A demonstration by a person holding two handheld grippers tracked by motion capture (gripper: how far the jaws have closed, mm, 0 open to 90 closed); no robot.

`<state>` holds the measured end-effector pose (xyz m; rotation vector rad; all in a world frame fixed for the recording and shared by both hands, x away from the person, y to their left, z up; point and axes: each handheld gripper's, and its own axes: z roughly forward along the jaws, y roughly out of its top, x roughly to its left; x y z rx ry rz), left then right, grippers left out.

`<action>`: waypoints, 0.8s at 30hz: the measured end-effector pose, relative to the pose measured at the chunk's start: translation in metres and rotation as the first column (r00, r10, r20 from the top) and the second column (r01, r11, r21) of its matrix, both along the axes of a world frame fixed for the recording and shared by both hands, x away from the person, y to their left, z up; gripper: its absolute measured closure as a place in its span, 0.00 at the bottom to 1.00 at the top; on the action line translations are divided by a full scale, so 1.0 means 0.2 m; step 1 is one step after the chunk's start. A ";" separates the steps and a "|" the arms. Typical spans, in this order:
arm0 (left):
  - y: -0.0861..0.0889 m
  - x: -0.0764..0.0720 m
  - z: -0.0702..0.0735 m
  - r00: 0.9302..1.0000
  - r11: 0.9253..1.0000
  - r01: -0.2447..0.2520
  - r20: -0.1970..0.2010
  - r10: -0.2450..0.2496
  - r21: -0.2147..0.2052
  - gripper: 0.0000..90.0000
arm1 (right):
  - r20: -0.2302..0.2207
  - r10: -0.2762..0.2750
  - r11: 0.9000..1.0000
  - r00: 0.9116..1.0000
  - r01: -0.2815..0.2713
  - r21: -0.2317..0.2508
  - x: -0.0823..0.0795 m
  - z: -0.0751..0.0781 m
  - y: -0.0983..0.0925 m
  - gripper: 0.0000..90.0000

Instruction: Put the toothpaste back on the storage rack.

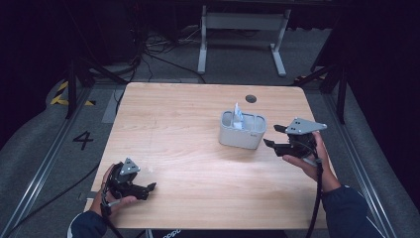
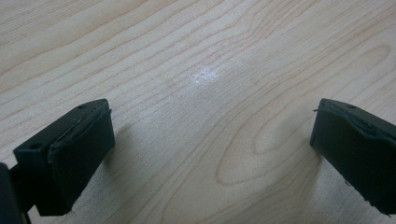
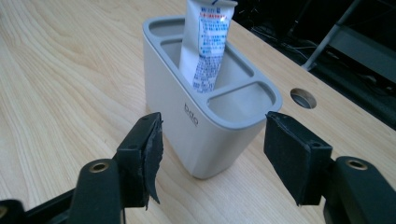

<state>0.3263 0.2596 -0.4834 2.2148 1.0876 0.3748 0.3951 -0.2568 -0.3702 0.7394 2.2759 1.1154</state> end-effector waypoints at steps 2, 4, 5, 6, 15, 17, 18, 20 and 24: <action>0.00 0.00 0.00 1.000 1.000 0.002 0.001 -0.002 0.002 0.00 | 0.000 -0.001 1.000 1.000 0.001 -0.018 -0.01 -0.02 -0.01 0.42; 0.00 0.00 0.00 1.000 1.000 0.002 0.001 -0.002 0.002 0.00 | -0.007 -0.005 1.000 1.000 0.005 -0.029 -0.02 -0.04 -0.02 0.42; 0.00 0.00 0.00 1.000 1.000 0.001 0.001 -0.001 0.002 0.00 | -0.013 -0.004 0.999 1.000 0.003 -0.037 -0.02 -0.05 -0.03 0.42; 0.00 0.00 0.00 1.000 1.000 0.001 0.001 -0.001 0.002 0.00 | -0.013 -0.004 0.999 1.000 0.003 -0.037 -0.02 -0.05 -0.03 0.42; 0.00 0.00 0.00 1.000 1.000 0.001 0.000 -0.001 0.001 0.00 | -0.050 -0.019 0.997 0.999 0.015 -0.071 -0.07 -0.15 -0.09 0.41; 0.00 0.00 0.00 1.000 1.000 0.002 0.001 -0.002 0.002 0.00 | -0.059 -0.026 0.997 0.998 0.021 -0.081 -0.09 -0.18 -0.11 0.41; 0.00 0.00 0.00 1.000 1.000 -0.003 -0.001 0.003 -0.002 0.00 | -0.065 -0.028 0.996 0.998 0.023 -0.081 -0.10 -0.20 -0.12 0.41; 0.00 0.00 0.00 1.000 1.000 -0.003 -0.001 0.003 -0.002 0.00 | -0.077 -0.034 0.996 0.996 0.028 -0.085 -0.11 -0.22 -0.14 0.41; 0.00 0.00 0.00 1.000 1.000 -0.003 -0.001 0.003 -0.002 0.00 | -0.111 -0.056 0.995 0.992 0.046 -0.087 -0.16 -0.29 -0.21 0.40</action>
